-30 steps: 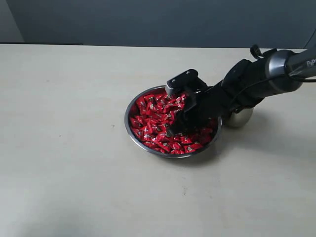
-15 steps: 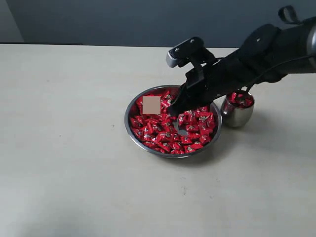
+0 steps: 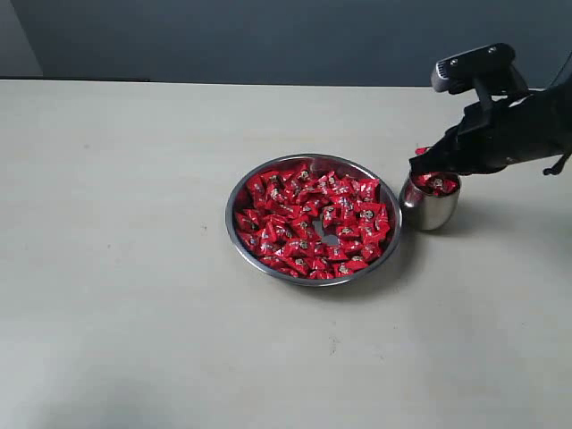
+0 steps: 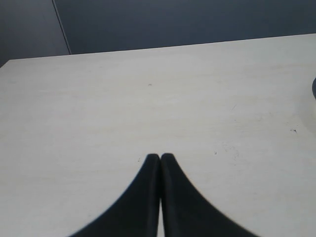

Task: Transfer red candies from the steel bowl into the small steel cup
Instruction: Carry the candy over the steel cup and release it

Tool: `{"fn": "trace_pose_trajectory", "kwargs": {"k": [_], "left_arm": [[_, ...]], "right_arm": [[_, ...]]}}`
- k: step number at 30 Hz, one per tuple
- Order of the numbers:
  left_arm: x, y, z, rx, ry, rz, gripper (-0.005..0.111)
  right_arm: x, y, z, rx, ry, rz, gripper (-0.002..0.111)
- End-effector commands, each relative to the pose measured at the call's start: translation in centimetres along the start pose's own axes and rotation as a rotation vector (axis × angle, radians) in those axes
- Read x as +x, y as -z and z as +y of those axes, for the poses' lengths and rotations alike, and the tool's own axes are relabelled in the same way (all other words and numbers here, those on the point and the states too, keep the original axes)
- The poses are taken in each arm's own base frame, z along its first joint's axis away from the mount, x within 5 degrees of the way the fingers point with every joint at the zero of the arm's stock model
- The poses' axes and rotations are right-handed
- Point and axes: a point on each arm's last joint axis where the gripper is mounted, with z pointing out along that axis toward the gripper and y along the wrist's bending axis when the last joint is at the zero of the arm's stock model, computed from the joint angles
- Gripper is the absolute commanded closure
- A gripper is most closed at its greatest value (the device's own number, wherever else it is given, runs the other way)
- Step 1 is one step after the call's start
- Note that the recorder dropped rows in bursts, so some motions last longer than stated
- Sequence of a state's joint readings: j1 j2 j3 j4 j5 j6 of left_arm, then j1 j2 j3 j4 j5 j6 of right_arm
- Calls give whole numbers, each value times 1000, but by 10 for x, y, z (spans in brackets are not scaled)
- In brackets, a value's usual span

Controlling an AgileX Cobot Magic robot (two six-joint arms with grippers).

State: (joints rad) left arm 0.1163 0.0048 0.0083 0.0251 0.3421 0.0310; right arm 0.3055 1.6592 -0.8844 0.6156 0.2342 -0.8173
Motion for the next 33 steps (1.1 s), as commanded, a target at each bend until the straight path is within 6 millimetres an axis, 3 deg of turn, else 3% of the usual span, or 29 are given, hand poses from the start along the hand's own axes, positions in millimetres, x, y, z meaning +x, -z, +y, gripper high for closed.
{"fn": "trace_pose_trajectory", "kwargs": {"k": [1,15,23,33], "left_arm": [[-3,1,0,6,-2,-19,106],[-3,1,0,6,-2,-19,106],[-3,1,0,6,-2,-19,106],[-3,1,0,6,-2,-19,106]], "right_arm": [[4,2,-7,46,-21,-20,108],[17,-14,-3,-2,-19,68,107],[17,-14,-4,-1,-21,67,78],[6,-1,-5,22,-46,-2,77]]}}
